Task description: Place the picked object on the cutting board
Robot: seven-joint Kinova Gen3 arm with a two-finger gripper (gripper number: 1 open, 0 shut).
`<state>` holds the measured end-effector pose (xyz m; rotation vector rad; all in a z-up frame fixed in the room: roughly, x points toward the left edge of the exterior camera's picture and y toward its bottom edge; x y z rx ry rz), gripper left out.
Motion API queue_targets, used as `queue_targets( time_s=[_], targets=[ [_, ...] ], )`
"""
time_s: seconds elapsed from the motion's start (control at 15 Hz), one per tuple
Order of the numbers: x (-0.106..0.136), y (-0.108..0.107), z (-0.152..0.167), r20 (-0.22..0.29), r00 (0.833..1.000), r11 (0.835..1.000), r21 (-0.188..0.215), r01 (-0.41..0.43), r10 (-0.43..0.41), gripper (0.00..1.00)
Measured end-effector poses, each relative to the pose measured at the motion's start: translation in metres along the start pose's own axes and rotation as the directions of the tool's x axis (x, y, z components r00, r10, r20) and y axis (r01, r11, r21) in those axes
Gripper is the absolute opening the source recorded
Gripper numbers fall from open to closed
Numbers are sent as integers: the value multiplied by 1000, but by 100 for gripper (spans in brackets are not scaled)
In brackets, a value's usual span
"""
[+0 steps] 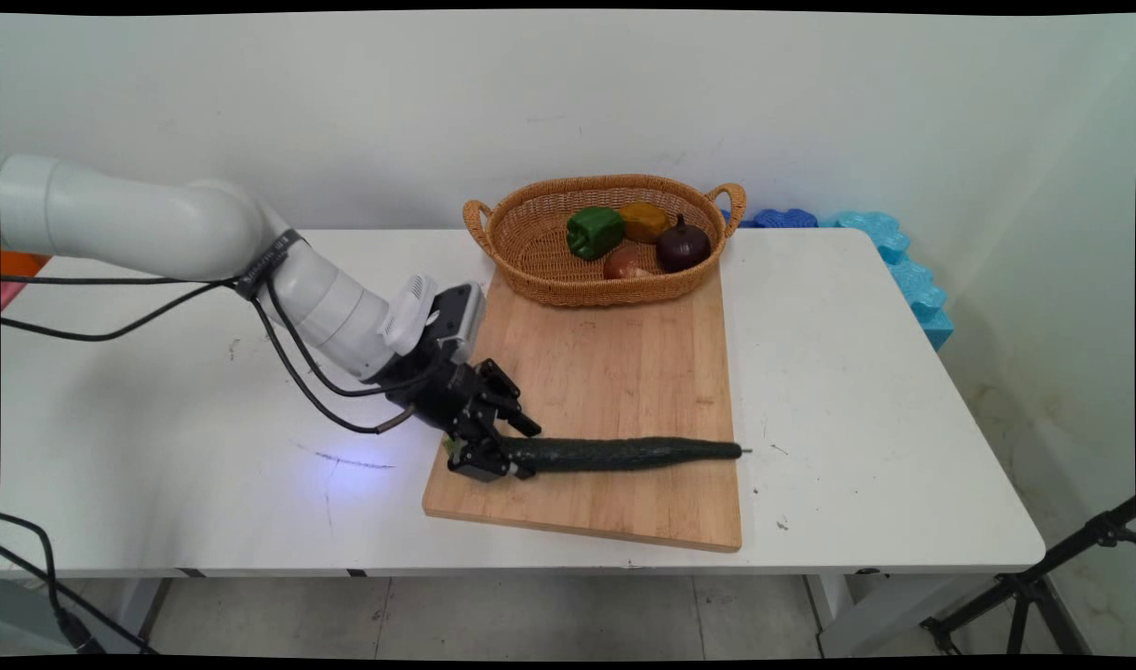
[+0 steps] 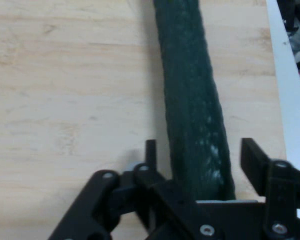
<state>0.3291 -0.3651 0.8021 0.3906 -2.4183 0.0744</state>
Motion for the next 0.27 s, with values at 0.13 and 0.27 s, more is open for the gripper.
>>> queue_targets(
  time_s=[0.13, 0.27],
  targets=[
    [-3, -1, 4, 4, 1000, 1000, -6, -7, 7, 100],
    [-5, -2, 8, 7, 1000, 1000, -10, -14, 14, 100]
  ],
)
